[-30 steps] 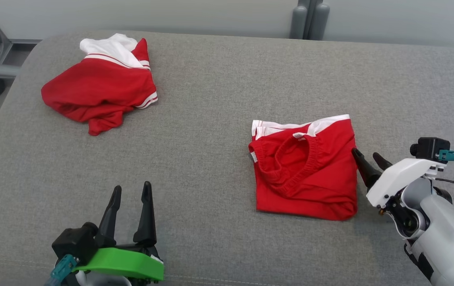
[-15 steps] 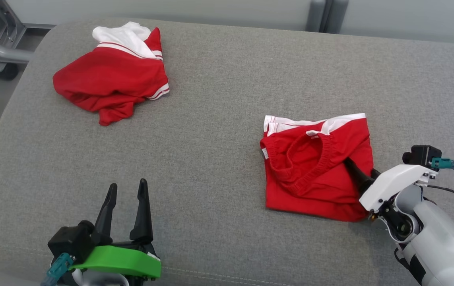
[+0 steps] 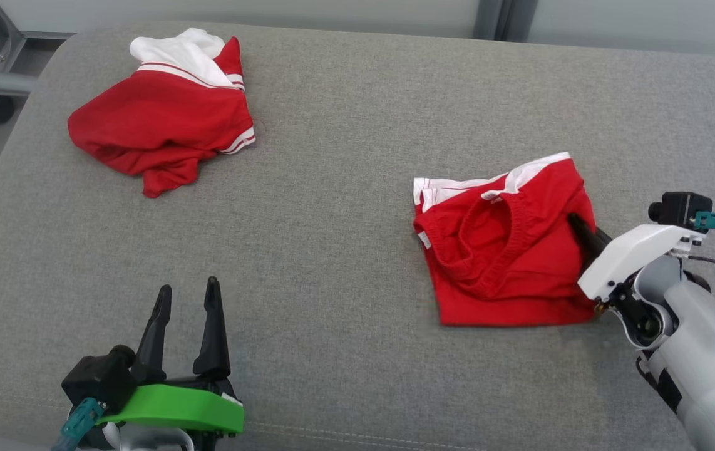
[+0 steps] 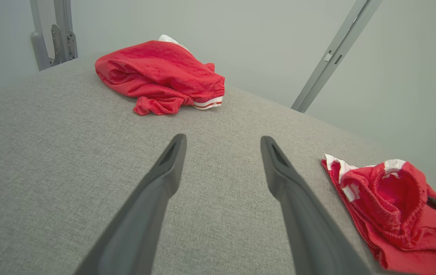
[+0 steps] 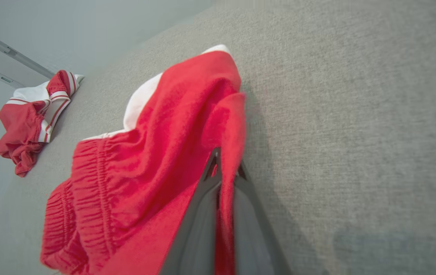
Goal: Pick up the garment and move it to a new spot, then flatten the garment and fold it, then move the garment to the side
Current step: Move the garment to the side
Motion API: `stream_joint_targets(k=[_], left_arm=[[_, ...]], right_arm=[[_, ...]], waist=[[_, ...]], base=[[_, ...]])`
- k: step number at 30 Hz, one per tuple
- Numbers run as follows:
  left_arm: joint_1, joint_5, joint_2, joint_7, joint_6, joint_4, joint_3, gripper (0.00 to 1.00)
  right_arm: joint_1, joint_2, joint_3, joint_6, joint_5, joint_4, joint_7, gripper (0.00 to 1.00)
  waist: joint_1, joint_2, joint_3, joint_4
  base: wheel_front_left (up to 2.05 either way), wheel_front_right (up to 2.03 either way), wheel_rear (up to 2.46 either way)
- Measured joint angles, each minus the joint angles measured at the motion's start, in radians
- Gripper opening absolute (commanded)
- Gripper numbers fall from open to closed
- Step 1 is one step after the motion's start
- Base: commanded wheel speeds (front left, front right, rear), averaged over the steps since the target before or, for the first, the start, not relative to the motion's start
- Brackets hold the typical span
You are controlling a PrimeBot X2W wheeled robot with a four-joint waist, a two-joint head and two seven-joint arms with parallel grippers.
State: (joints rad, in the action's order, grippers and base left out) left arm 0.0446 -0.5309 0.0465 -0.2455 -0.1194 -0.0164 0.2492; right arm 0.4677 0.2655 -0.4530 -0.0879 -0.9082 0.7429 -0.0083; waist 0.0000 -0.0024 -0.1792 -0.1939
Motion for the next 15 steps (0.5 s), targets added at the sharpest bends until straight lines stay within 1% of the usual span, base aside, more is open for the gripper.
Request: stream_joint_targets(k=[4, 10, 15], left_arm=[[0.0, 0.007, 0.0, 0.0, 0.0, -0.006, -0.007, 1.0], [-0.003, 0.015, 0.0, 0.0, 0.0, -0.028, -0.009, 1.0], [-0.004, 0.026, 0.002, 0.001, 0.0, -0.048, -0.004, 1.0]], right_arm=[[0.036, 0.042, -0.001, 0.0, 0.021, 0.003, -0.009, 0.0], [0.086, 0.127, -0.003, 0.002, 0.077, 0.018, -0.014, 0.0], [0.135, 0.198, -0.001, 0.019, 0.112, 0.039, -0.014, 0.0]], waist=[[0.0, 0.0, -0.009, 0.019], [0.0, 0.0, -0.022, 0.053], [0.0, 0.0, -0.037, 0.082]], base=[[0.0, 0.0, 0.0], [0.0, 0.0, 0.0], [0.0, 0.0, 0.0]])
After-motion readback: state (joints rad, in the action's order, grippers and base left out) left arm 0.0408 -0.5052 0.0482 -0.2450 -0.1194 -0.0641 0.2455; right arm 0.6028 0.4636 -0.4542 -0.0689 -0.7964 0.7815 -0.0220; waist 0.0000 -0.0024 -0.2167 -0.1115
